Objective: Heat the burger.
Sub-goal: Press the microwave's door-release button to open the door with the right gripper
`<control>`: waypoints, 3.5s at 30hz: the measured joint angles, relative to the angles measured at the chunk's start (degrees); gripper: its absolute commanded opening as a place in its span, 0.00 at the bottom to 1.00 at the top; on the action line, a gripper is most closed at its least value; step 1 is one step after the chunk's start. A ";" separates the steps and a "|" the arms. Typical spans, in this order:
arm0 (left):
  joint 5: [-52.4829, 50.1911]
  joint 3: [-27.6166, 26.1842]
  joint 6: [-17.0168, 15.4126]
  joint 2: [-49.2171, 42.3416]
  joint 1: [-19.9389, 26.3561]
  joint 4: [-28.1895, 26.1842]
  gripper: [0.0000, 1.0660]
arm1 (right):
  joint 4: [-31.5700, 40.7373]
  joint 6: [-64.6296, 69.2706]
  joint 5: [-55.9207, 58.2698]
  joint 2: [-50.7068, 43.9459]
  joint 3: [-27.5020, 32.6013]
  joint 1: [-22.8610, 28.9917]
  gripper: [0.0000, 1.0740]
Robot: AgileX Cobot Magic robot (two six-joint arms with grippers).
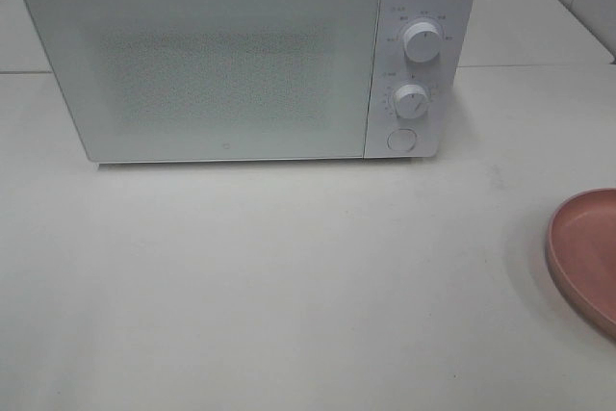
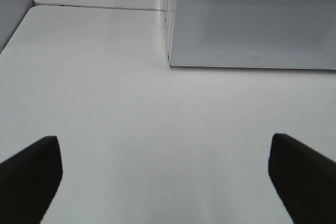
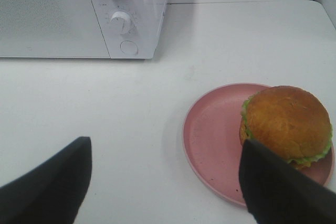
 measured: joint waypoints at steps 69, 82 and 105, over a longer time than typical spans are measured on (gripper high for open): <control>0.00 0.00 0.00 0.00 0.00 0.00 0.94 | 0.00 -1.55 -94.19 64.40 14.55 0.00 0.70; 0.00 0.00 0.00 0.00 0.00 0.00 0.94 | 0.97 -2.52 -103.99 76.95 14.55 0.69 0.70; 0.00 0.00 0.00 0.00 0.00 0.00 0.94 | 32.77 -18.56 -112.24 79.24 14.50 25.50 0.70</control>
